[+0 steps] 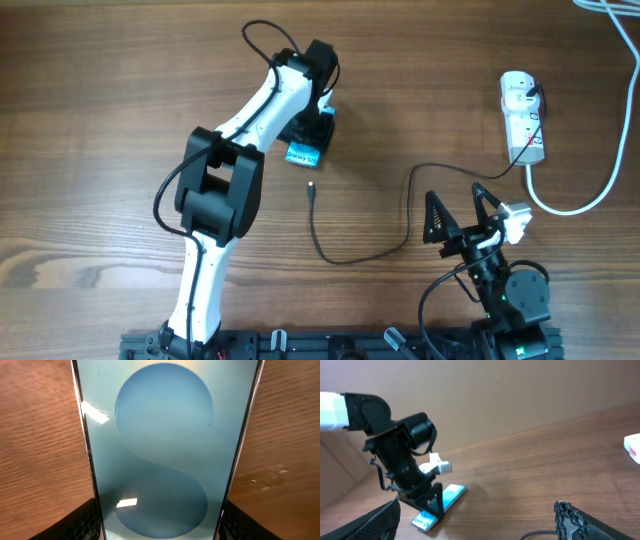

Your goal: Plug charger to phone and switch on socket

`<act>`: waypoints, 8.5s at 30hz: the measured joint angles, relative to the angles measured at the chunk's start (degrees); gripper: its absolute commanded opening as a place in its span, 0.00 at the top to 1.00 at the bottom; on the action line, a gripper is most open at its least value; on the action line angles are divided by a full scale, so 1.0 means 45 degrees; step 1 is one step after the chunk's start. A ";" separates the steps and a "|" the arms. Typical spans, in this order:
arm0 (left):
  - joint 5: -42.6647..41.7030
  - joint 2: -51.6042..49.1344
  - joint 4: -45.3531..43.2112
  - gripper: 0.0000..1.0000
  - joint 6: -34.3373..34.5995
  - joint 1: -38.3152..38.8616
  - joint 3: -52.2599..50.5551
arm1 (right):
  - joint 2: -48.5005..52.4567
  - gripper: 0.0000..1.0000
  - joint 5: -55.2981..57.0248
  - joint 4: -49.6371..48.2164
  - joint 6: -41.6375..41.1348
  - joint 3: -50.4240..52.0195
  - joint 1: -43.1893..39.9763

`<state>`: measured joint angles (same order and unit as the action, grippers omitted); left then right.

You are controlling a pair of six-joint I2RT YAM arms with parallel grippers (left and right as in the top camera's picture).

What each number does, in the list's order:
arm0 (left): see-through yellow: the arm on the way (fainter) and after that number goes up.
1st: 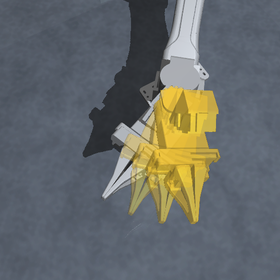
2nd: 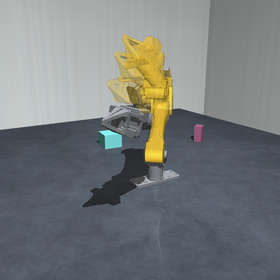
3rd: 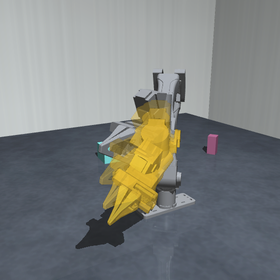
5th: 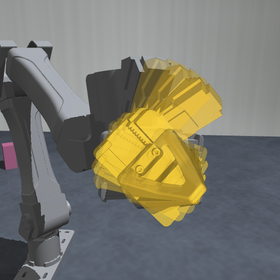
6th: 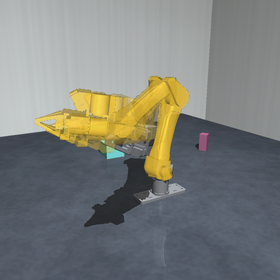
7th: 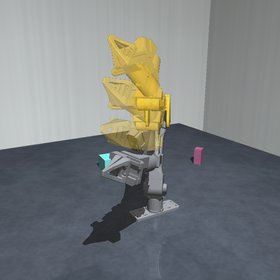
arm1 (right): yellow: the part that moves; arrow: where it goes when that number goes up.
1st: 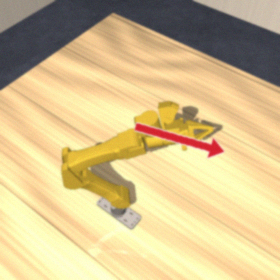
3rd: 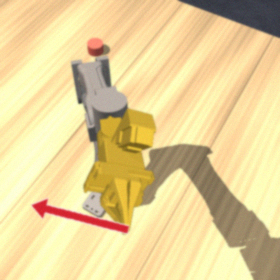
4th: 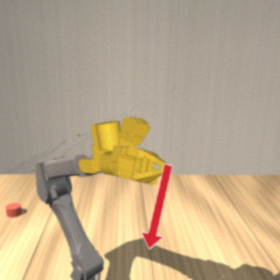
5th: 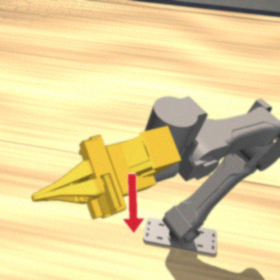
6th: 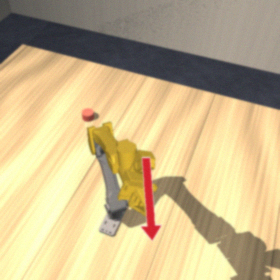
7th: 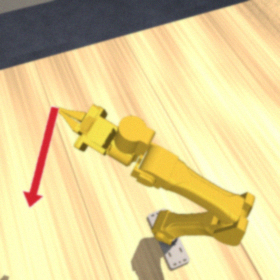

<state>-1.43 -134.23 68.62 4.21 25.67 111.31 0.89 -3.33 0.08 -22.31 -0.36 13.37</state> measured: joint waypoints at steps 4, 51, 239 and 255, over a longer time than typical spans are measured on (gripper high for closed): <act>-0.0359 -0.0015 0.0928 0.96 0.0481 0.0000 0.1282 | 0.0000 0.00 0.0000 0.0000 0.0000 0.0000 0.0000; -0.4906 -0.0005 0.5795 0.96 0.5819 0.0845 0.4818 | 0.0024 0.00 -0.0330 -0.0019 -0.4697 0.0000 0.0000; -0.4653 0.9724 -2.5990 0.00 1.3323 -0.1545 -1.6942 | 2.2056 0.96 -0.5265 -1.2891 -1.3323 -0.8286 0.2705; -0.4556 0.9622 -2.7273 0.00 1.4149 -0.1666 -1.6942 | 2.2056 0.96 -0.6130 -1.3143 -1.3323 -0.8286 0.2958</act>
<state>-21.93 -90.94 -54.11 67.88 18.17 35.07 100.14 -30.92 -59.07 -82.26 -37.65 26.68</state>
